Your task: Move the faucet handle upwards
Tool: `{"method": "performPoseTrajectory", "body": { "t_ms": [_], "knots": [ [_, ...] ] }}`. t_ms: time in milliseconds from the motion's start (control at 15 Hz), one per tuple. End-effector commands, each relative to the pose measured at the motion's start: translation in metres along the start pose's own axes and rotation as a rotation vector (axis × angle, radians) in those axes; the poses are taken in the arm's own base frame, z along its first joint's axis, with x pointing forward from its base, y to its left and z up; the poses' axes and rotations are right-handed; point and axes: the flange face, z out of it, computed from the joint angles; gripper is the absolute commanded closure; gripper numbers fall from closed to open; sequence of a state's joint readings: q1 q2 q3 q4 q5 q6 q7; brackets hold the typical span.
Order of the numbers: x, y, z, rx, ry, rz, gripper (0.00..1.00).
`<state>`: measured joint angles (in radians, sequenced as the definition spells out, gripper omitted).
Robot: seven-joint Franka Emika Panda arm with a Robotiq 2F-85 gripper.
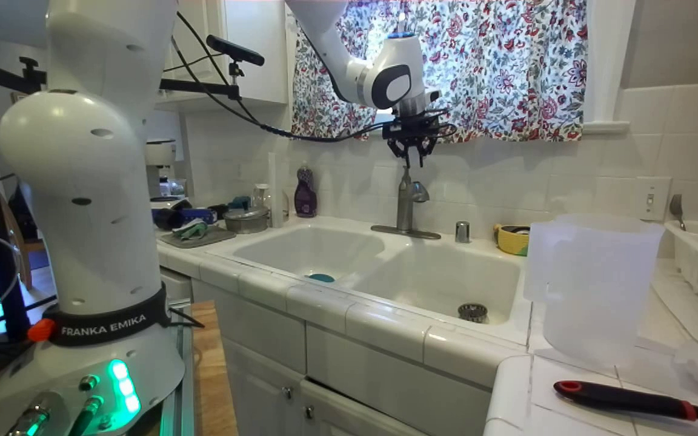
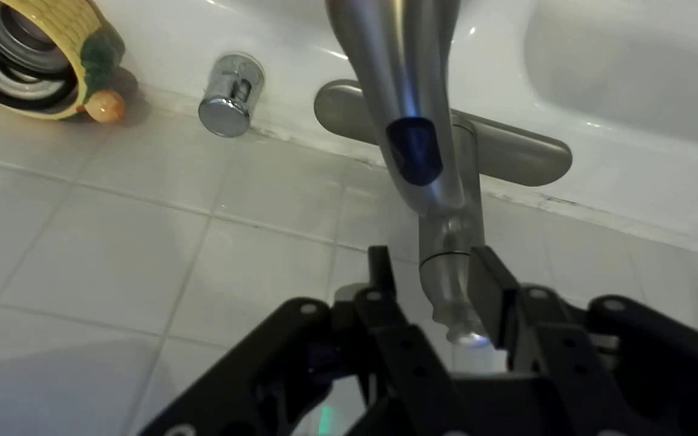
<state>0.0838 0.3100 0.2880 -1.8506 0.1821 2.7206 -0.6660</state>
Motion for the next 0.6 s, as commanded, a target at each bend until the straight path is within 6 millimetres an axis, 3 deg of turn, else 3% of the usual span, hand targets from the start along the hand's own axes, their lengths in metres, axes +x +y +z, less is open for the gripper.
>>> {"method": "performPoseTrajectory", "body": {
  "t_ms": [0,133,533],
  "knots": [
    [0.019,0.003,0.009,0.068,0.034,-0.011,0.92],
    [0.021,0.004,0.016,0.088,0.03,-0.007,1.0],
    [0.021,0.001,0.039,0.125,0.013,-0.001,1.0]
  ]
}}
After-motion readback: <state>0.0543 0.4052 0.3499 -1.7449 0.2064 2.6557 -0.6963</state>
